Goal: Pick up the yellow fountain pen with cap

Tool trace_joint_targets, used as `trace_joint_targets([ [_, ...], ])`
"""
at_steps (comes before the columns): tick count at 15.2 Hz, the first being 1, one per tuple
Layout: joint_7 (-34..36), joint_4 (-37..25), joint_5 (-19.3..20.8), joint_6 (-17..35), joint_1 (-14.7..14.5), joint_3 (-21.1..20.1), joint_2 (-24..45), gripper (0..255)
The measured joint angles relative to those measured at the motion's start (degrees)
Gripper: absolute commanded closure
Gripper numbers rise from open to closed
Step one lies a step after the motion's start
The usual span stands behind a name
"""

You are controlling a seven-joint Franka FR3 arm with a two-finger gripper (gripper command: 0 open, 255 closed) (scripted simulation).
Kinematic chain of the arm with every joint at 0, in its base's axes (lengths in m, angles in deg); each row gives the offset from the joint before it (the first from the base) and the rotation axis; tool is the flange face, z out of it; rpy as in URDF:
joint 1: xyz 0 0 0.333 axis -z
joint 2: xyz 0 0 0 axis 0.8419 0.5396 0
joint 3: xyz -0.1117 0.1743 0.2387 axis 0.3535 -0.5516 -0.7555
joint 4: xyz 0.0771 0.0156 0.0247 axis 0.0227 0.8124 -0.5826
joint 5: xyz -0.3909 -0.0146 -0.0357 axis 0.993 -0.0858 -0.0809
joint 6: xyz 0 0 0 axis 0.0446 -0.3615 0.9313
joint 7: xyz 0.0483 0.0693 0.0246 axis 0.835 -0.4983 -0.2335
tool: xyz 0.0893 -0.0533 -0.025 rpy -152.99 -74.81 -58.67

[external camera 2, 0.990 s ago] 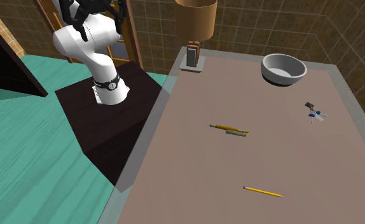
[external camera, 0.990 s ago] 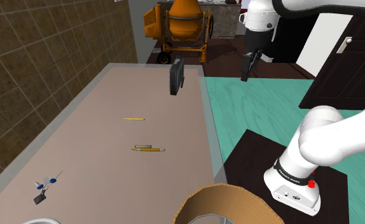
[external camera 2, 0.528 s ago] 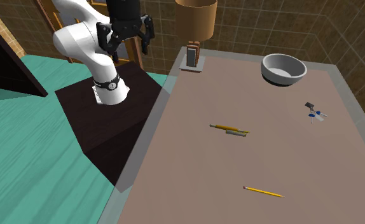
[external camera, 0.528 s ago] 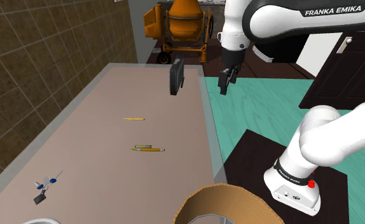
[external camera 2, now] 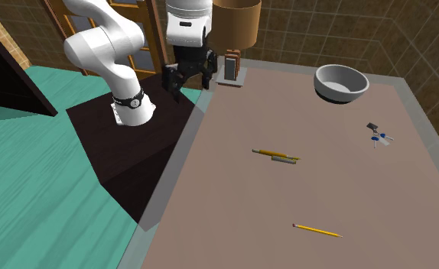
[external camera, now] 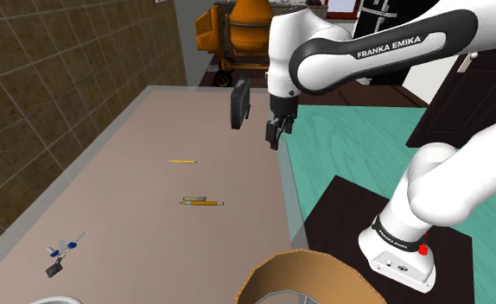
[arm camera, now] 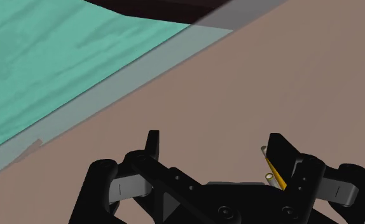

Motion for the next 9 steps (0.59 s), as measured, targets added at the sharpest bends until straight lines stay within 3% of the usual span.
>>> trace_joint_targets([
  [9, 4.7, -5.4, 0.8, 12.5, -1.3, -4.0, 17.7, 0],
])
